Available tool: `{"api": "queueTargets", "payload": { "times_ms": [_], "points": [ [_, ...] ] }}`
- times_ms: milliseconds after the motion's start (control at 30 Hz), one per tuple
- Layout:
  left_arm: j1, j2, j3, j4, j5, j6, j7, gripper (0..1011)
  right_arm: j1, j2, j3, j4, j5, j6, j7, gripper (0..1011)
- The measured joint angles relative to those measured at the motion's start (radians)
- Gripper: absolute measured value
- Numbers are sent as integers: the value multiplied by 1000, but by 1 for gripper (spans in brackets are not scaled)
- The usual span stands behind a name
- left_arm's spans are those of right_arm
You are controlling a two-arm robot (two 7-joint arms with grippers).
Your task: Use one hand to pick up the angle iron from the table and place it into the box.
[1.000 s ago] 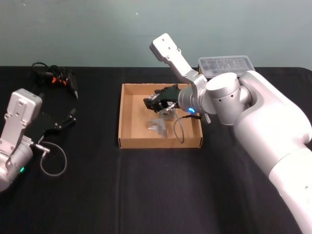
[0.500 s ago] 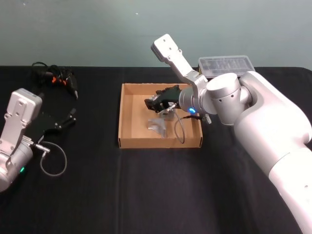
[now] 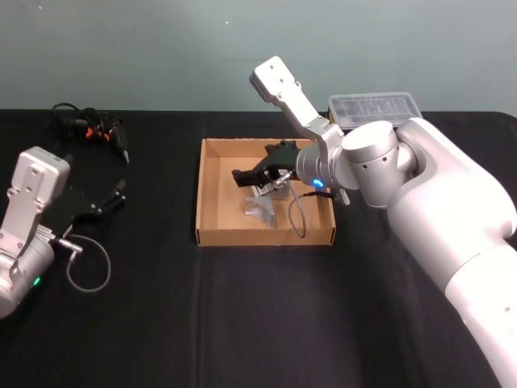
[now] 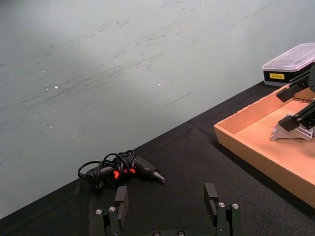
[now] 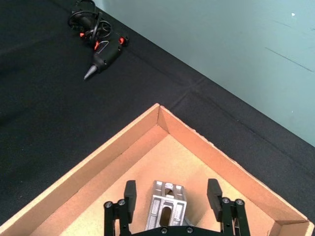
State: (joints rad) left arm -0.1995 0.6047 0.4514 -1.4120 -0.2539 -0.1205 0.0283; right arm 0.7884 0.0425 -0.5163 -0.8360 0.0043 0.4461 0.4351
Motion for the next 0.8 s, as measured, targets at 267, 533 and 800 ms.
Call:
{"api": "queueTargets", "payload": {
  "times_ms": [267,533,800],
  "points": [
    [0,0,0,0,0,0,0,1011,0,0,-1,-1,0,0,0,1000],
    [0,0,0,0,0,0,0,1011,-37,28,8,-87,-1,14,1,1000],
    [0,0,0,0,0,0,0,1011,-139,89,28,-294,12,58,7,1000]
  ]
}}
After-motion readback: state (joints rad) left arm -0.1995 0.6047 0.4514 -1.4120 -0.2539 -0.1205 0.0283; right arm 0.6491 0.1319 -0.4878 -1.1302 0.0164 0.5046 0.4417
